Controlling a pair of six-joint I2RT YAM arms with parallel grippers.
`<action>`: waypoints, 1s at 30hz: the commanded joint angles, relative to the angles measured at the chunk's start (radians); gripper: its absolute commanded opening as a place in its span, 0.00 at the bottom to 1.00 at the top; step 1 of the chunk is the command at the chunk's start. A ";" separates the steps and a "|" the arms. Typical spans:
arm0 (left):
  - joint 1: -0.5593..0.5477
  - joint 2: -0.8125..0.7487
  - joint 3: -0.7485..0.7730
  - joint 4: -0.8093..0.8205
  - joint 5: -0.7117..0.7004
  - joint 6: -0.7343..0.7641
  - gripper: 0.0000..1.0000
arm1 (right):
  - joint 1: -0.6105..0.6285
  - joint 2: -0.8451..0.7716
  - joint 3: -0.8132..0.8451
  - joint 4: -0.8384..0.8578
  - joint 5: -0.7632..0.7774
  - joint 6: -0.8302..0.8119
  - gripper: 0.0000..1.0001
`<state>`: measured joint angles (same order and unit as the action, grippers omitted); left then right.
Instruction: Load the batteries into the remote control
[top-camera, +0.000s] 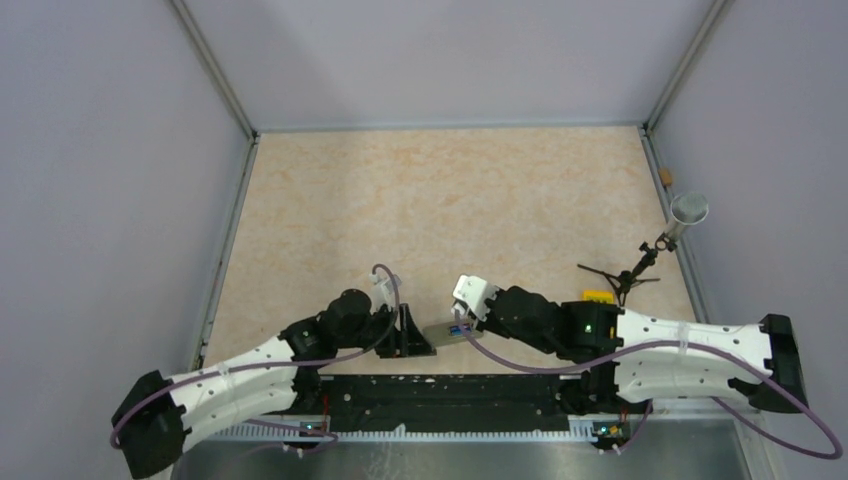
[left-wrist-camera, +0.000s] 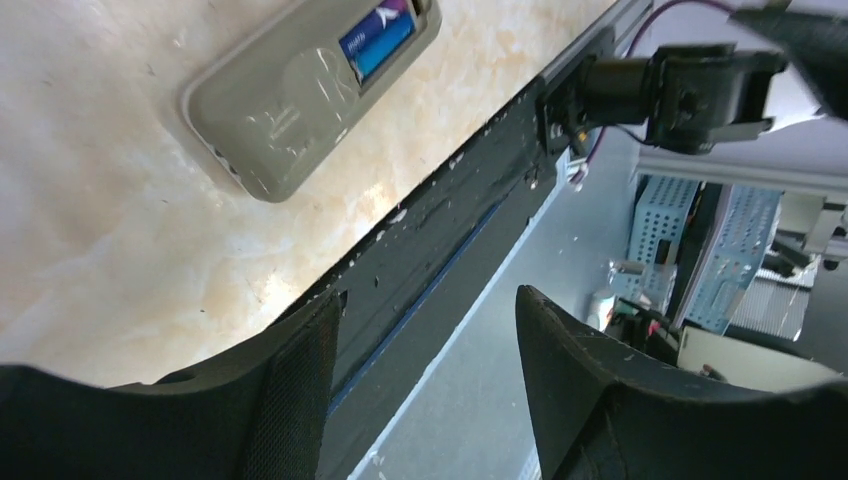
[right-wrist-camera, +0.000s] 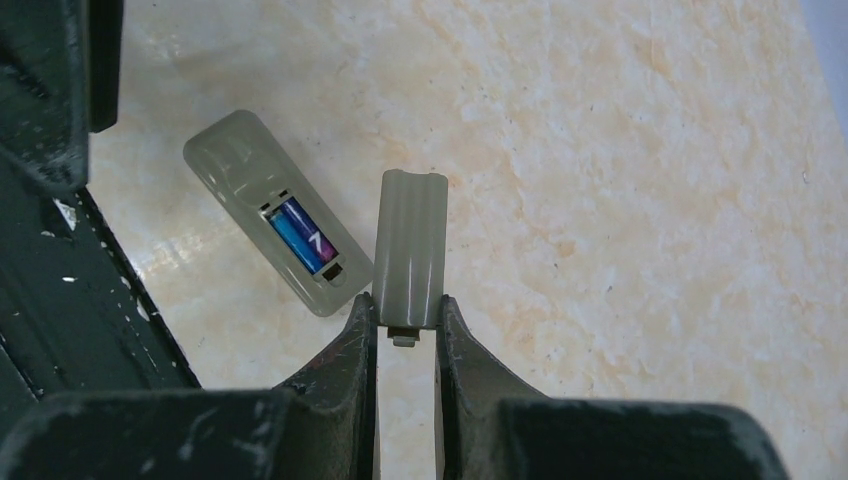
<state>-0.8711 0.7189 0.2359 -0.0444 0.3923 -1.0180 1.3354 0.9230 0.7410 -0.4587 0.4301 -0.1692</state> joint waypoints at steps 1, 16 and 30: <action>-0.094 0.066 0.032 0.124 -0.051 -0.010 0.66 | -0.042 0.016 0.045 -0.004 -0.013 0.026 0.00; -0.156 0.335 0.089 0.242 -0.149 0.005 0.65 | -0.101 0.031 -0.019 0.064 -0.091 0.057 0.00; -0.145 0.501 0.123 0.271 -0.186 0.027 0.63 | -0.122 0.045 -0.023 0.055 -0.101 0.056 0.00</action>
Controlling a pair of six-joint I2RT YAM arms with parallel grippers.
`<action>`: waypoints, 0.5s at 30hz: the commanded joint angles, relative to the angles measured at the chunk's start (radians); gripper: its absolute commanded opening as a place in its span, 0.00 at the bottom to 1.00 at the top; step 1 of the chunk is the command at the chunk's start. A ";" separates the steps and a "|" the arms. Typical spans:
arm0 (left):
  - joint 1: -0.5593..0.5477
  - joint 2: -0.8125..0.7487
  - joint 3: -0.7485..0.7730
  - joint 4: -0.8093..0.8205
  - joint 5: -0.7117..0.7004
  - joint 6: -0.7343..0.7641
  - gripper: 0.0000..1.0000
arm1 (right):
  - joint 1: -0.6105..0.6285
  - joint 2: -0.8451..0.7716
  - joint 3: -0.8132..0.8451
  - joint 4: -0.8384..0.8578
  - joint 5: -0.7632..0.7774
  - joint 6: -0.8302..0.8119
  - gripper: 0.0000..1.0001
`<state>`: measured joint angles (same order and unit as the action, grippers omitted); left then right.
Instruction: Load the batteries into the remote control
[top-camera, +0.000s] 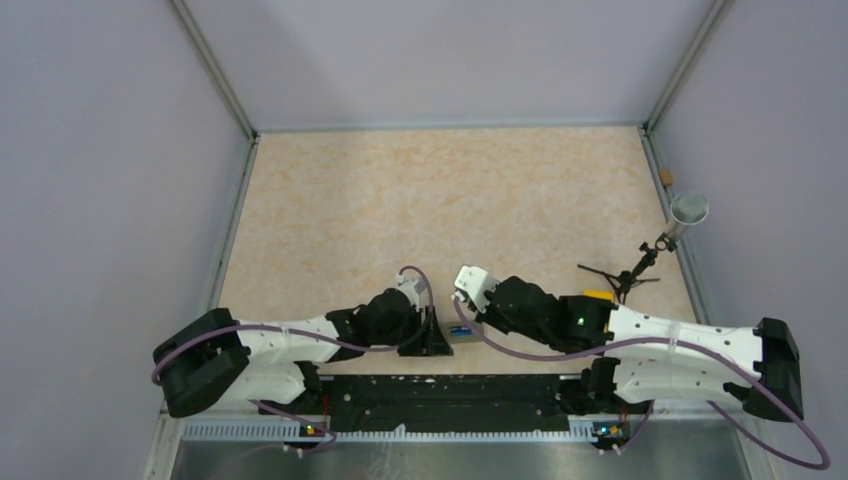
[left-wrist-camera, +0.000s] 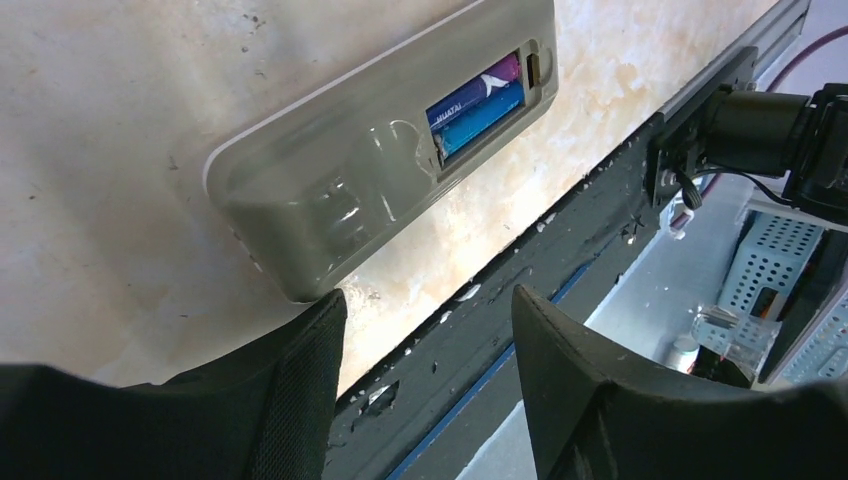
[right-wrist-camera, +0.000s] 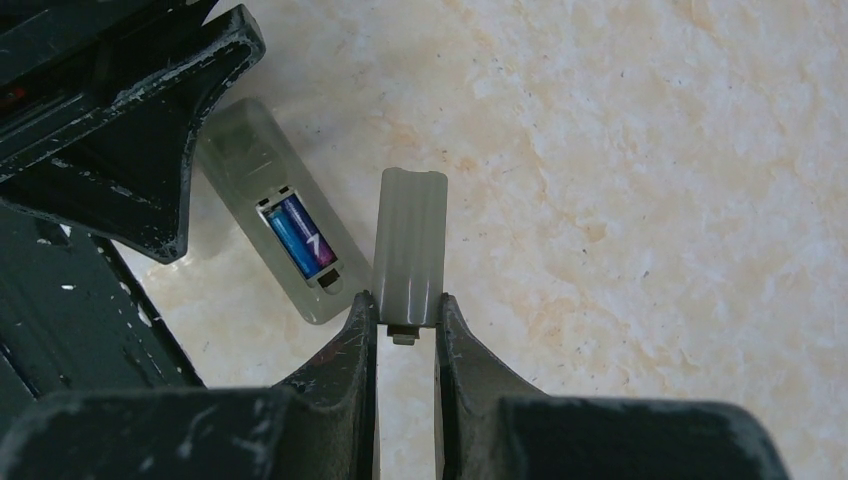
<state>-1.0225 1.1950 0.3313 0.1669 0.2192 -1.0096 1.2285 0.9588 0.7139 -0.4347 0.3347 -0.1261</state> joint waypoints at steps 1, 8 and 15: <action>0.008 0.031 0.026 0.061 -0.016 0.019 0.63 | -0.018 0.011 0.004 0.032 -0.004 0.013 0.00; 0.061 0.040 0.009 0.072 -0.032 0.034 0.62 | -0.020 0.031 0.010 0.019 -0.016 0.013 0.00; 0.119 0.050 0.012 0.080 -0.015 0.071 0.62 | -0.021 0.066 0.026 -0.026 -0.048 0.019 0.00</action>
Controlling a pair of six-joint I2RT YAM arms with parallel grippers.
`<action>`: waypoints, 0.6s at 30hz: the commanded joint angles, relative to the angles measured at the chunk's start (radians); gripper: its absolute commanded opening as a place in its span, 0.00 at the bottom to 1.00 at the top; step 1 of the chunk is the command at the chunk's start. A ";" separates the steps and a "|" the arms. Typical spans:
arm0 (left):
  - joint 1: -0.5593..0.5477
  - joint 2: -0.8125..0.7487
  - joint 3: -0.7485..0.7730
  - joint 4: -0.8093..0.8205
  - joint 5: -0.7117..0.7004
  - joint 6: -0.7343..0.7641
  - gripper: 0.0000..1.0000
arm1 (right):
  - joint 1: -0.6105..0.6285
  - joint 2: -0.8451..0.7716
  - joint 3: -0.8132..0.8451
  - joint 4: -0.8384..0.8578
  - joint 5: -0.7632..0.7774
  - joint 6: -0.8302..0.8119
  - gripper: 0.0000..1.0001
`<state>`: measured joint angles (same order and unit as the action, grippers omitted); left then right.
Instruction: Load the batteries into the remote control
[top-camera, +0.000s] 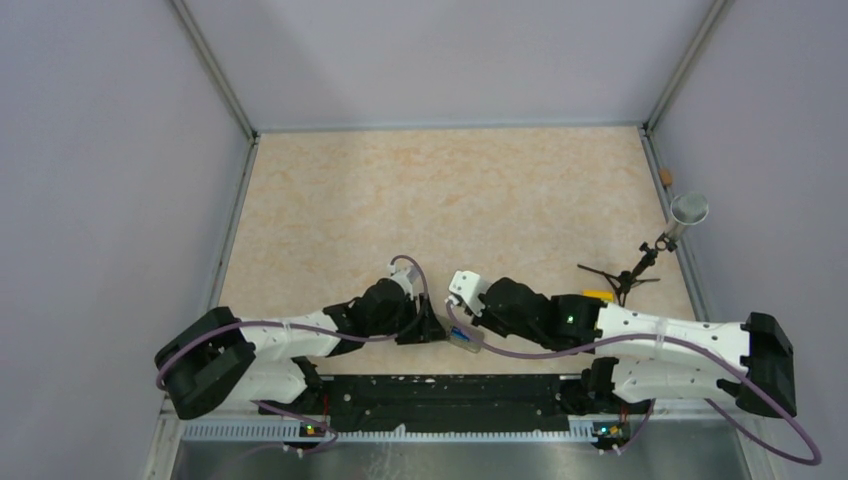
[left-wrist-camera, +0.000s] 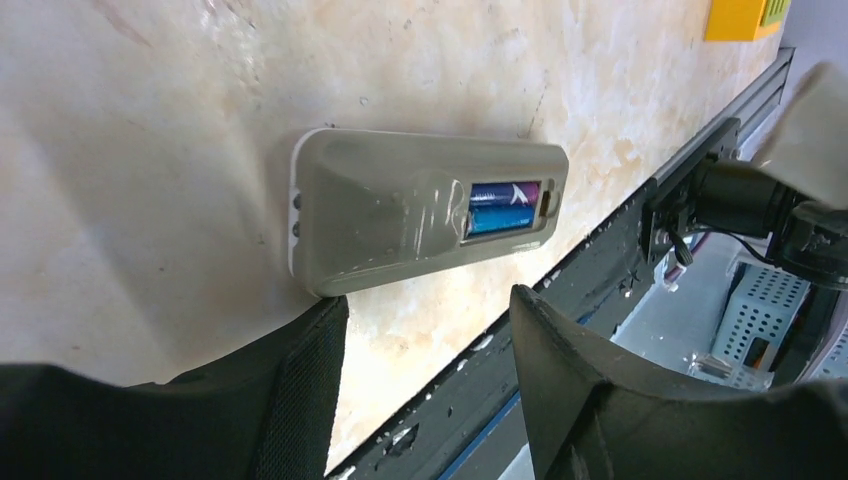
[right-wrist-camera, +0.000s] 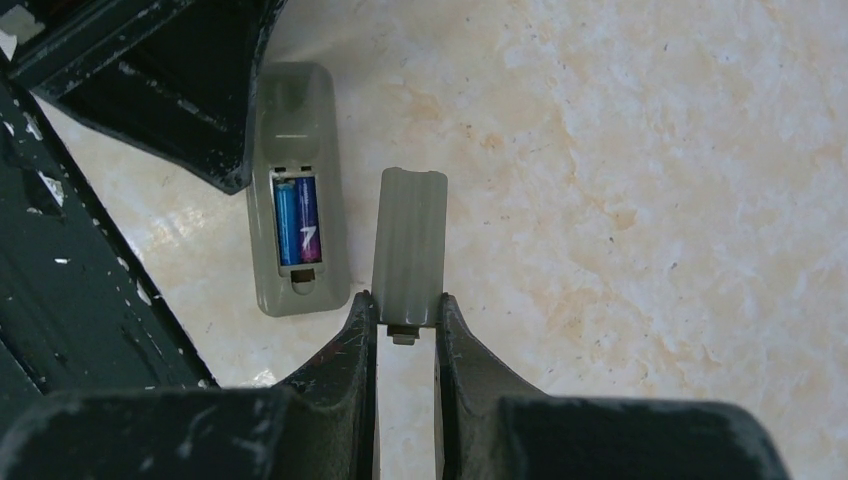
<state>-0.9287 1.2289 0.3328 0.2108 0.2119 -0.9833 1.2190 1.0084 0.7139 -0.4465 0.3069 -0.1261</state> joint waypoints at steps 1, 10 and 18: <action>0.028 0.020 0.012 0.039 -0.001 0.050 0.62 | -0.011 0.020 0.029 -0.015 -0.026 0.023 0.00; 0.031 -0.112 0.008 -0.099 -0.064 0.086 0.62 | -0.014 0.121 0.125 -0.095 -0.075 0.087 0.00; 0.031 -0.346 0.034 -0.327 -0.230 0.142 0.65 | -0.017 0.213 0.208 -0.203 -0.128 0.187 0.00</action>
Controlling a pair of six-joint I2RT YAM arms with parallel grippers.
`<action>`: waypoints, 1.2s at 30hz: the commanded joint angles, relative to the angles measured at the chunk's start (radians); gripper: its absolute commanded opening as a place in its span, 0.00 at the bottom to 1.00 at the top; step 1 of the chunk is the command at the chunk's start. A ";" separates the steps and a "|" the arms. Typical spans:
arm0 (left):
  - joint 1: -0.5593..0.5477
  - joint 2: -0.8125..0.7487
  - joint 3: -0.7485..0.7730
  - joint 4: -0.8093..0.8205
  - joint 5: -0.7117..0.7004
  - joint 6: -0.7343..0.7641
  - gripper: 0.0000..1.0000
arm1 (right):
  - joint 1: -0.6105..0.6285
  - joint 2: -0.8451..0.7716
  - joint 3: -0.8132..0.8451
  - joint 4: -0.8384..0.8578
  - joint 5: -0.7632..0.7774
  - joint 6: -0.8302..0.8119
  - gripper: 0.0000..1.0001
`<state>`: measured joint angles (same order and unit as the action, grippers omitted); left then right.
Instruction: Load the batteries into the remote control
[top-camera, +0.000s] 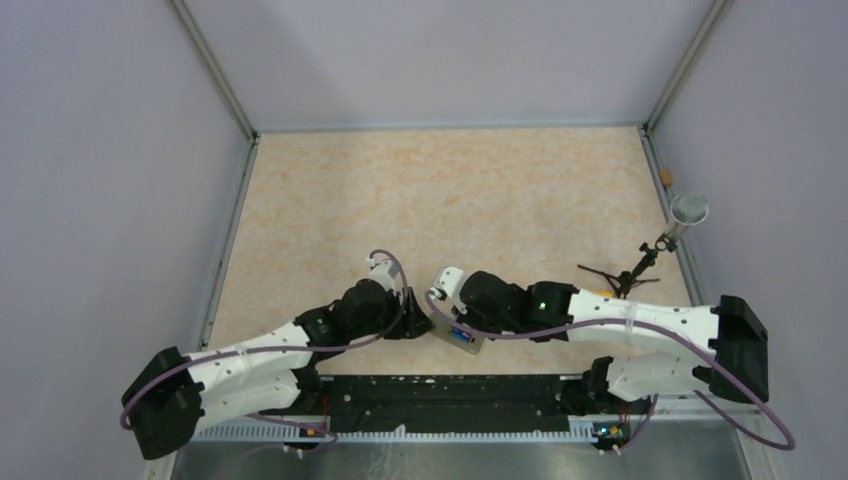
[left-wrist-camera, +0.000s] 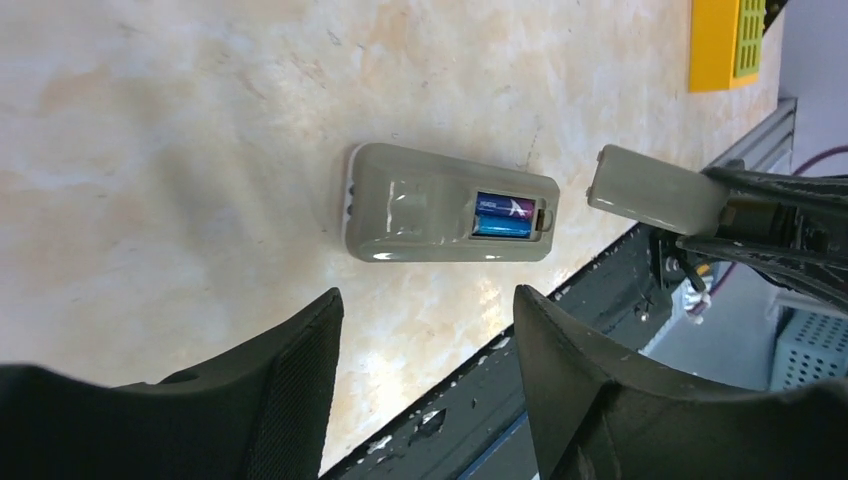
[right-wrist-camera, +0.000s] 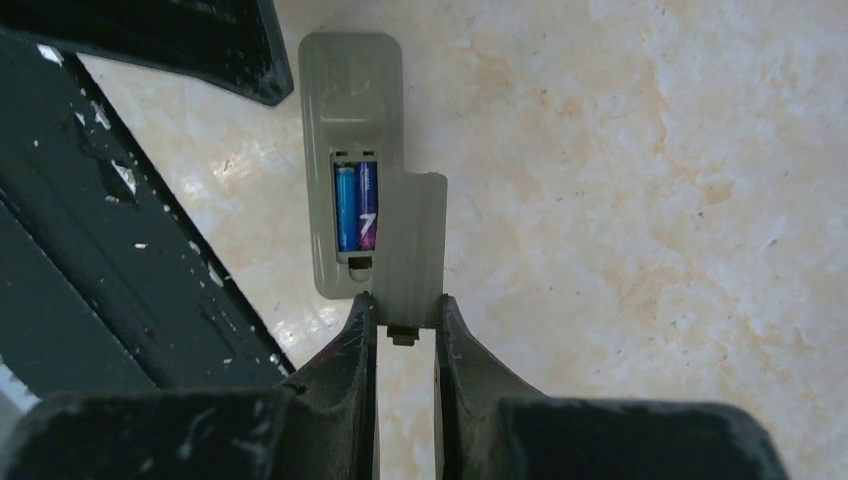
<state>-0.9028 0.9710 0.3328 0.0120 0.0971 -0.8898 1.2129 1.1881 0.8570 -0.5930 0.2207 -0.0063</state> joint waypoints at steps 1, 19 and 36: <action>0.005 -0.118 0.035 -0.152 -0.139 0.051 0.65 | -0.012 0.048 0.070 -0.063 -0.052 0.071 0.00; 0.006 -0.396 0.010 -0.305 -0.292 0.083 0.68 | -0.022 0.212 0.128 -0.055 -0.094 0.101 0.00; 0.006 -0.409 -0.005 -0.290 -0.276 0.081 0.67 | -0.021 0.245 0.132 -0.013 -0.110 0.096 0.00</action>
<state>-0.9009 0.5827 0.3328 -0.2932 -0.1734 -0.8249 1.1992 1.4193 0.9390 -0.6392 0.1242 0.0830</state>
